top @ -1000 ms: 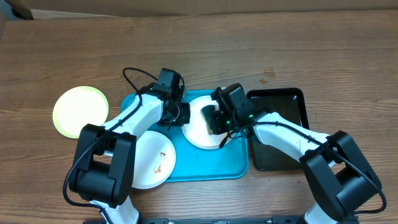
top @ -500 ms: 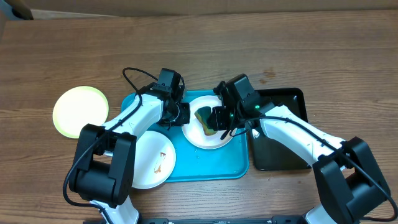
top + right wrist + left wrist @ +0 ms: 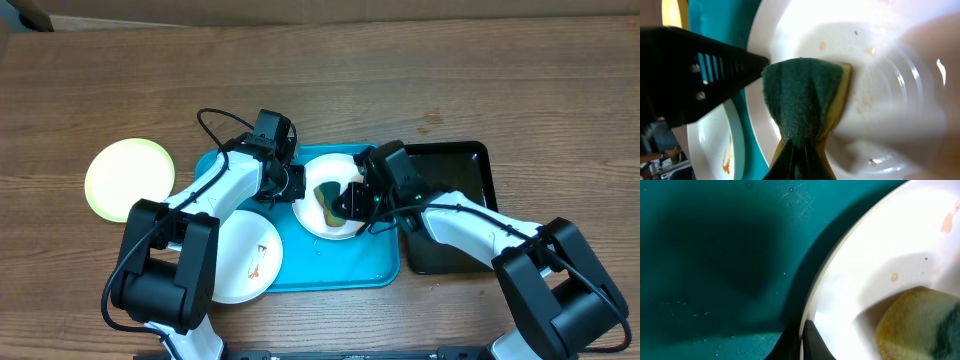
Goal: Clean dirty plates on tray and stack at the side
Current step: 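Scrub the white plate with the sponge while the left gripper holds it, then return the sponge to the black tray with the right gripper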
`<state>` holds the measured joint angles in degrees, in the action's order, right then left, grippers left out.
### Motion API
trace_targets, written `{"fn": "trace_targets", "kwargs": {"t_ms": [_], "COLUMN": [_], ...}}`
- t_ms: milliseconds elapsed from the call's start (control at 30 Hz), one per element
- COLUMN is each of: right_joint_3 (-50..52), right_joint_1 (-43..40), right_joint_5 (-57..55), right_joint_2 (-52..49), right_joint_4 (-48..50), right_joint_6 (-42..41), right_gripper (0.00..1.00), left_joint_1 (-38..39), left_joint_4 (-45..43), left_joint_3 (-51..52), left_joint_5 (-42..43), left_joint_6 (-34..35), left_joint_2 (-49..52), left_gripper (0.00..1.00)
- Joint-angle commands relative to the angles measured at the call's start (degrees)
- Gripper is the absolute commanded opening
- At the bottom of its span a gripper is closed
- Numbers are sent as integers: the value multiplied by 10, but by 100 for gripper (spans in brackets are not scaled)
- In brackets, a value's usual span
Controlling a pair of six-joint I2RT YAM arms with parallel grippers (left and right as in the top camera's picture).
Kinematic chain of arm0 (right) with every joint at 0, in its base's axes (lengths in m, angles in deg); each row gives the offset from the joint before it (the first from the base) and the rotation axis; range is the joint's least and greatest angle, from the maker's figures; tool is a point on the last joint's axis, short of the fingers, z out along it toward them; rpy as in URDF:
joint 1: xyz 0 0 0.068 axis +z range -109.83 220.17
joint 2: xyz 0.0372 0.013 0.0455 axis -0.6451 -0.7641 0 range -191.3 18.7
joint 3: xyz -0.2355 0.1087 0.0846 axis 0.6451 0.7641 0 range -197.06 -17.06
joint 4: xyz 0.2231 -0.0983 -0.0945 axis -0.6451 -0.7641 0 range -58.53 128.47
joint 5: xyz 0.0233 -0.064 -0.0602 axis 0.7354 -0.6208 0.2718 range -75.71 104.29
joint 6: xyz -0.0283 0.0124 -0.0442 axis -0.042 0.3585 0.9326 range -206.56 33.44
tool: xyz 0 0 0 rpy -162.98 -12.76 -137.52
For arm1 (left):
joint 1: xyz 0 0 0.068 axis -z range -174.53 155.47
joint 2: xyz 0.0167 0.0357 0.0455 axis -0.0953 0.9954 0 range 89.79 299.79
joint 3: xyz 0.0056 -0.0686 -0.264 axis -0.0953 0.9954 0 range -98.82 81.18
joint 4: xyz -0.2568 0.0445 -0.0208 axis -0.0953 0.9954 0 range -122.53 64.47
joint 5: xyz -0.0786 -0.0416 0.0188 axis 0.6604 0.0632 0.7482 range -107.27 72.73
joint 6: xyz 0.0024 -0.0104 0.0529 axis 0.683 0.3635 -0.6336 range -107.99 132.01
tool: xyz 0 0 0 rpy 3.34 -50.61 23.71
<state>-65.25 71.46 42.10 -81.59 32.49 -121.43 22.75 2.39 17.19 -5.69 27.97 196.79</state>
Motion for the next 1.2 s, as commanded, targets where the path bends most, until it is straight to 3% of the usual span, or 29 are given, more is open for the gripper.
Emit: {"fn": "trace_targets", "kwargs": {"t_ms": [0,533,833,1167], "right_joint_3": [26,40,-30,-92], "right_joint_1": [5,-62,-68,-105], "right_joint_5": [-23,-63,2,-29], "right_joint_2": [1,1,30,115], "right_joint_4": [13,18,13,-126], "right_joint_6": [-9,65,83,97], "right_gripper": [4,4,4,4], "left_joint_1": [4,4,4,4], "left_joint_4": [2,2,2,2], "left_joint_3": [8,8,8,8], "left_joint_5": [-12,-13,-13,-15], "left_joint_6": [-1,-2,-3,-6], "left_joint_2": [12,12,12,12], "left_gripper": [4,4,4,4]}}
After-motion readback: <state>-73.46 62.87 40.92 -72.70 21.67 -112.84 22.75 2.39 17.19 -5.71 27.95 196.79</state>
